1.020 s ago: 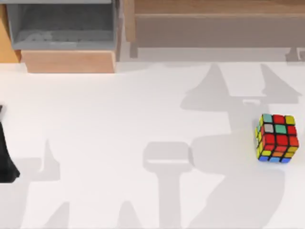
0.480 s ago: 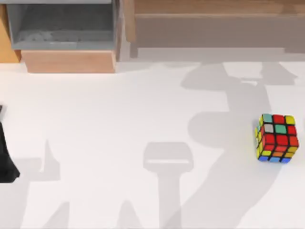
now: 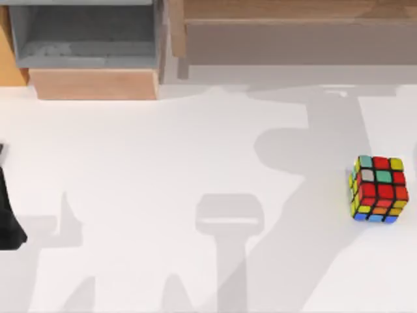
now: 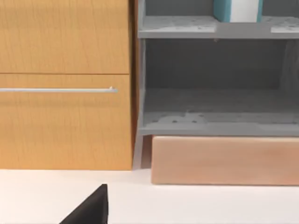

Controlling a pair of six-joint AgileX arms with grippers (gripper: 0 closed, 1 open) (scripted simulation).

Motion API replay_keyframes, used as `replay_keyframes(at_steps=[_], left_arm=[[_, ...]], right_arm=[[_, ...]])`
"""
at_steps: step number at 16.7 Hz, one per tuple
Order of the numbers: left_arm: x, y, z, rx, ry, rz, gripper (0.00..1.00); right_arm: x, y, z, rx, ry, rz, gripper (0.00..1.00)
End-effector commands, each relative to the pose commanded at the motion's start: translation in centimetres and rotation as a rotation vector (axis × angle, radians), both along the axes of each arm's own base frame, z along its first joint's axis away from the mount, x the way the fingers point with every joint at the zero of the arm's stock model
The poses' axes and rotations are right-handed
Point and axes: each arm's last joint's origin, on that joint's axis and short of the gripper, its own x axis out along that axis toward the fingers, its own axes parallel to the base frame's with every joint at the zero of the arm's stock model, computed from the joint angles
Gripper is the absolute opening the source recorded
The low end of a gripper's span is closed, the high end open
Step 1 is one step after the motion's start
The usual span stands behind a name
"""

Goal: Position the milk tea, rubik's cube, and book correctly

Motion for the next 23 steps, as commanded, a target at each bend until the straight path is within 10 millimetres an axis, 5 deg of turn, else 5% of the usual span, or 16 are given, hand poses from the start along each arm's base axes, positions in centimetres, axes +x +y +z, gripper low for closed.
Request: replay_keyframes(at_steps=[1,14,23], left_arm=[[0.00,0.00,0.00,0.000,0.000,0.000,1.00],[0.00,0.00,0.00,0.000,0.000,0.000,1.00],[0.00,0.00,0.00,0.000,0.000,0.000,1.00]], right_arm=[[0.00,0.00,0.00,0.000,0.000,0.000,1.00],[0.00,0.00,0.00,0.000,0.000,0.000,0.02],[-0.05,-0.14,0.10,0.001,-0.002,-0.003,0.00]])
